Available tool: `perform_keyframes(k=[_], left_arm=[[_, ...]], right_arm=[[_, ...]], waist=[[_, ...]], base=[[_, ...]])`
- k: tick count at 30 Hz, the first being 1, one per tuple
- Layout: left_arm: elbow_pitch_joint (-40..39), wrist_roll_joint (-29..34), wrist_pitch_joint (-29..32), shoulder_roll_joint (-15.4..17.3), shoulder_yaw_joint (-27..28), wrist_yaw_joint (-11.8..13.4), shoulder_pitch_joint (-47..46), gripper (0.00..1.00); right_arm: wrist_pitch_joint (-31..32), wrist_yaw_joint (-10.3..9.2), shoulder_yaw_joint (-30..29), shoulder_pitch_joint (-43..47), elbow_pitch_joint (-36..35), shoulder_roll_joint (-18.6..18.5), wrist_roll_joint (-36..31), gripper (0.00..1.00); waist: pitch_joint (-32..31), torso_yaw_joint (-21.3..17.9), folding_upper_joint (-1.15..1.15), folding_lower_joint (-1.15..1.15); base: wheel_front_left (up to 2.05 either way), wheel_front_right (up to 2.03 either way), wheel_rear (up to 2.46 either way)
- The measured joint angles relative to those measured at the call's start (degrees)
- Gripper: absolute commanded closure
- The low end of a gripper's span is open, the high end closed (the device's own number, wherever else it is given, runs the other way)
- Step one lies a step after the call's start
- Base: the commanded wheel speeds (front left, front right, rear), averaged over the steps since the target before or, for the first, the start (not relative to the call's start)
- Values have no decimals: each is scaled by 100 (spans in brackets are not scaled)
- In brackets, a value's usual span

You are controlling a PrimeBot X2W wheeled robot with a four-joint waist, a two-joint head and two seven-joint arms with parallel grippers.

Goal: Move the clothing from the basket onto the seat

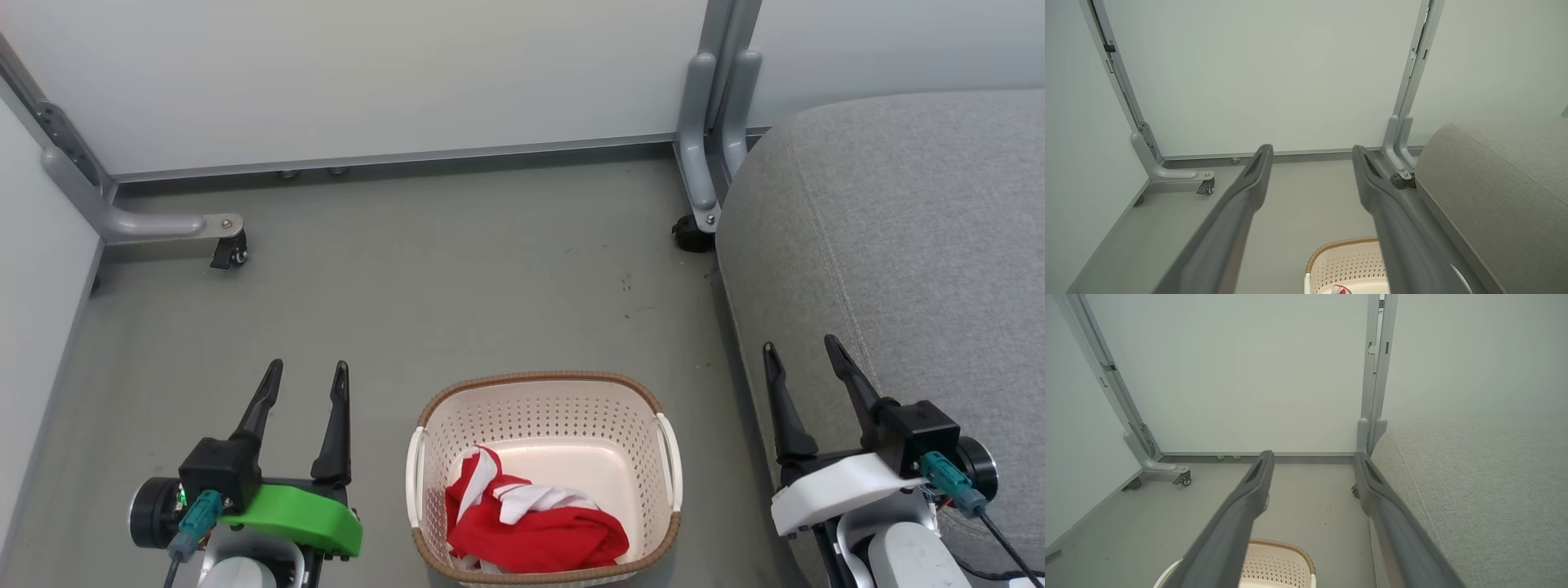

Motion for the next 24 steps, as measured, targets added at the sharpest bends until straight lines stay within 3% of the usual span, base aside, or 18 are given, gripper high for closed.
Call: perform_keyframes(k=[24], left_arm=[[147,291,-97,-63,66,-1,3,0]], right_arm=[[-97,1,33,19,58,3,-137,0]], waist=[[-3,33,0,0]], base=[[0,0,0]])
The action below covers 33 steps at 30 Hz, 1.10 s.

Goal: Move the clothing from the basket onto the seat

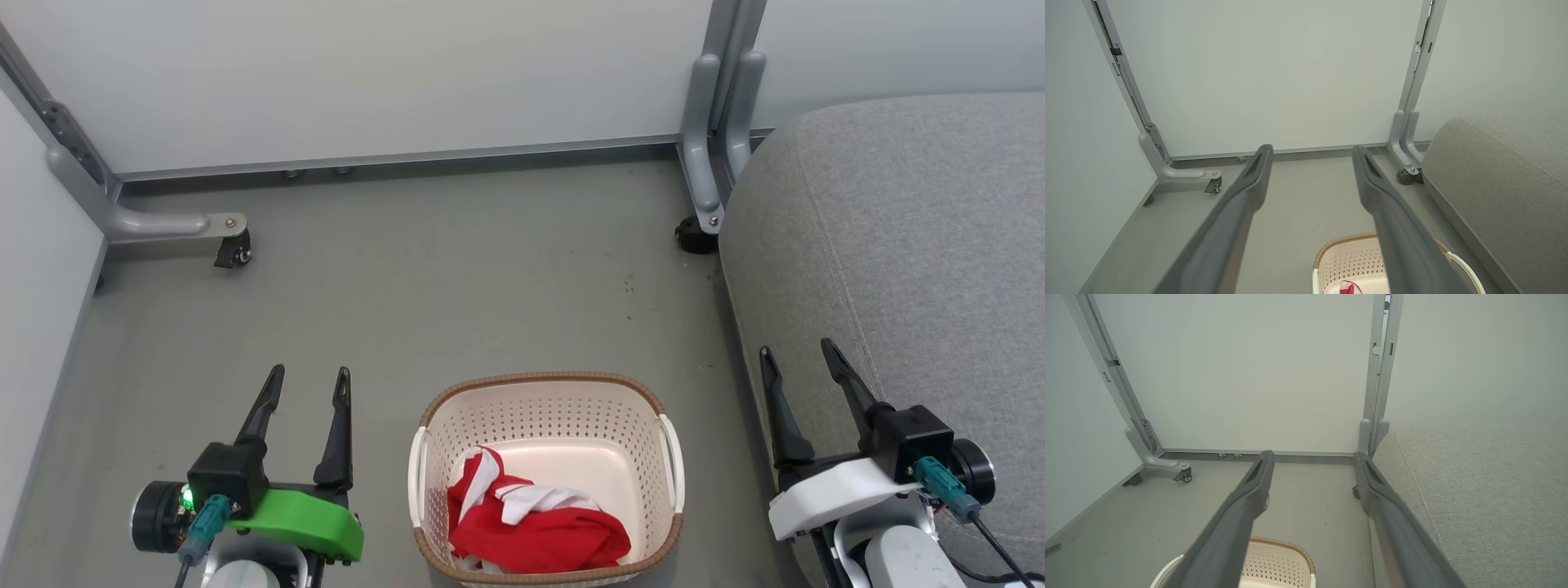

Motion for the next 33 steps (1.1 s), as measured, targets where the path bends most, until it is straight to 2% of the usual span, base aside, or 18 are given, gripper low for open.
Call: perform_keyframes(k=[6,9,22,29,33], left_arm=[[-5,41,0,-9,-10,1,-1,0],[-12,96,0,-9,-208,1,-22,0],[625,33,-3,9,-2423,0,-1182,0],[1530,-126,-4,35,-3176,0,-2019,0],[2425,-196,-3,30,-3478,-1,-2557,0]], right_arm=[[0,0,-14,-1,-3,0,19,0],[0,0,-27,-6,-23,0,21,0],[0,0,96,-569,-450,1,175,0],[0,0,309,-1096,-838,1,277,0],[0,0,413,-1377,-1046,-2,291,0]], waist=[[21,-7,0,0],[55,-12,0,0],[796,-144,0,0],[1529,-303,0,0],[2024,-413,0,0]], base=[[0,0,0],[0,0,0],[0,0,0],[0,0,0],[0,0,0]])
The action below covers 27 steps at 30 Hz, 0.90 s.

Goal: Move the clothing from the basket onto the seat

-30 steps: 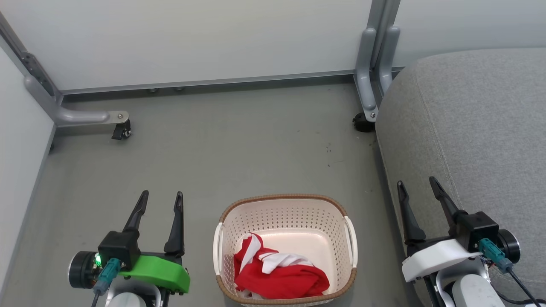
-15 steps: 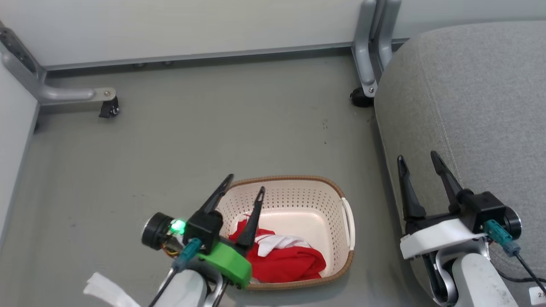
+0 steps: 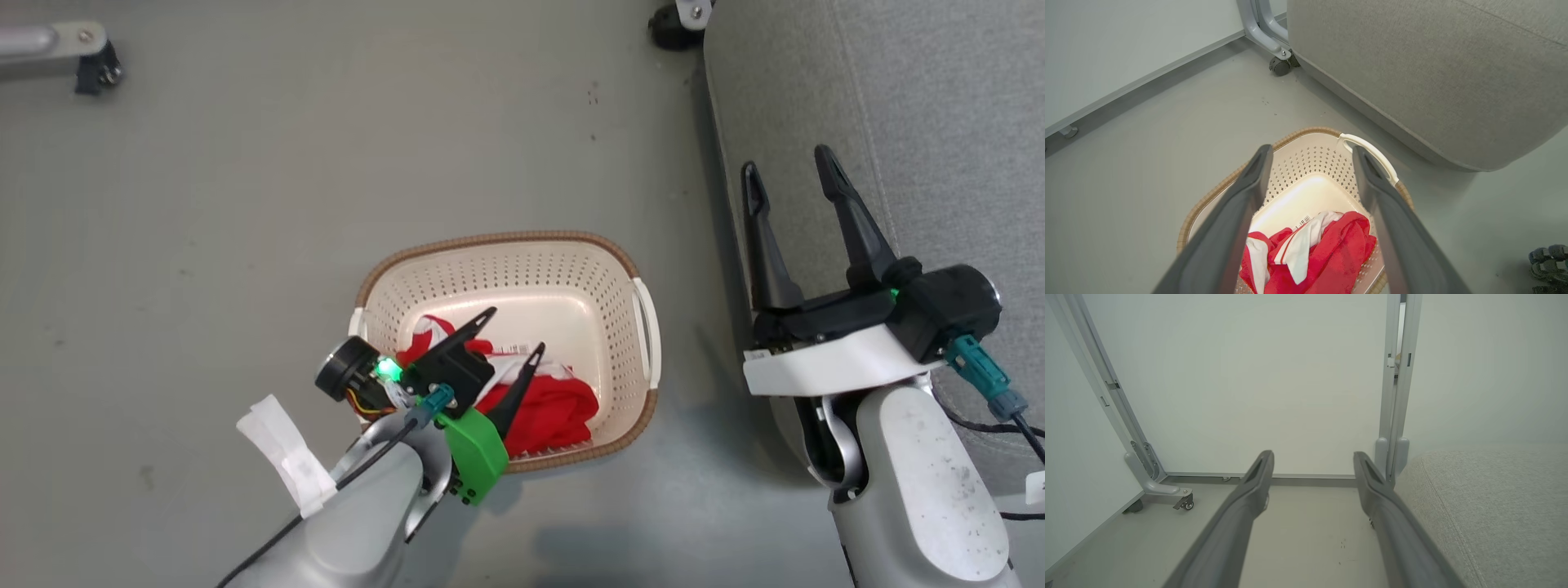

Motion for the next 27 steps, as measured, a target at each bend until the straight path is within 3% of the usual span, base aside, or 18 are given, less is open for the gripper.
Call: perform_keyframes(k=[11,20,27], left_arm=[[1875,-196,31,-68,-761,-8,-1245,0],[2426,-867,341,-74,-1382,-9,-1740,0],[2617,-1348,719,192,-1793,-9,-2111,0]], right_arm=[[0,0,198,-633,-346,-3,203,0],[0,0,364,-949,-441,-3,461,0],[0,0,474,-1117,-463,-3,688,0]], waist=[[1386,-377,0,1],[2351,-770,0,1],[2970,-1092,0,2]], base=[[0,0,0],[0,0,0],[0,0,0]])
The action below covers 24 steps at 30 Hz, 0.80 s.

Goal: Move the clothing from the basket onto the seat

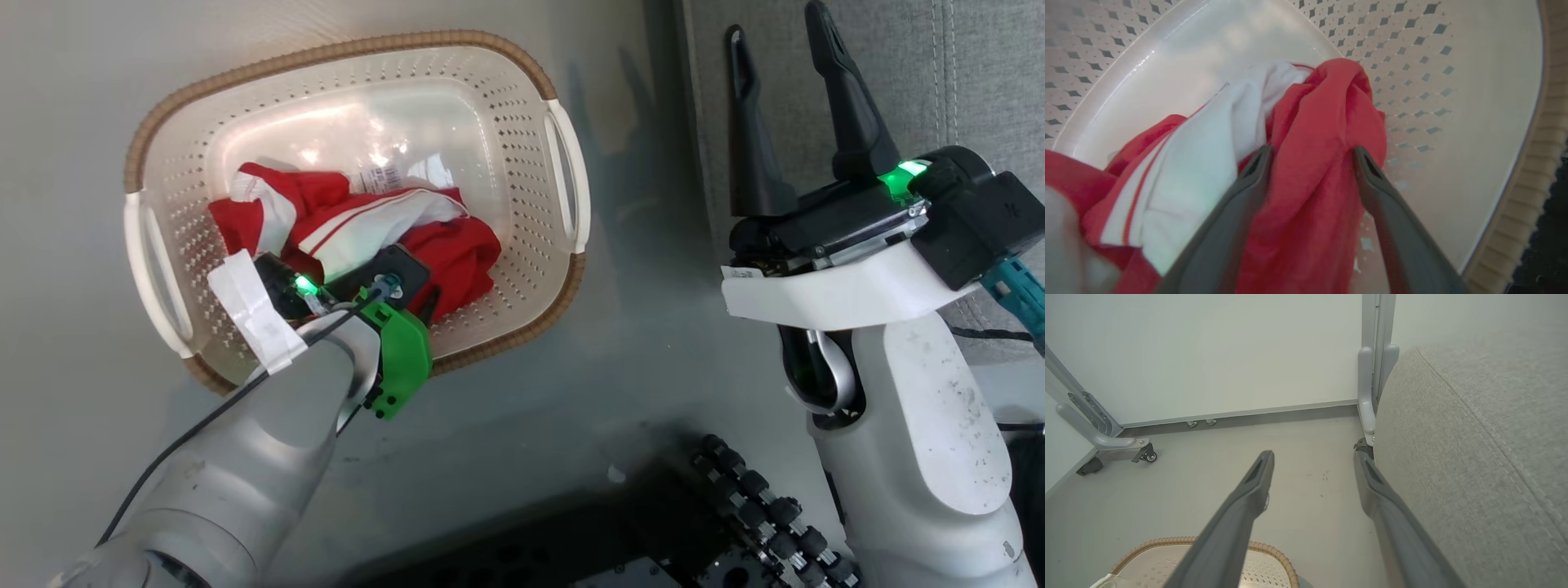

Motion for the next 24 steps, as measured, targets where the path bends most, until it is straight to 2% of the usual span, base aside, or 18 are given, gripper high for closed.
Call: perform_keyframes(k=[11,12,13,14,24], left_arm=[[380,-315,544,254,-258,-1,-495,0],[405,-330,594,258,-267,-1,-510,43],[424,-337,599,264,-275,-1,-526,95],[454,-339,639,268,-279,-1,-555,100],[565,-425,464,197,-297,120,-615,100]], right_arm=[[0,0,151,-131,-23,1,172,0],[0,0,157,-150,-25,1,176,0],[0,0,158,-164,-26,0,177,0],[0,0,165,-177,-27,1,180,0],[0,0,127,-192,11,2,94,0]], waist=[[585,-385,0,-1],[617,-413,0,-1],[640,-434,0,-1],[664,-458,0,-1],[521,-444,0,-1]], base=[[0,0,0],[0,0,0],[0,0,0],[0,0,0],[0,0,0]])
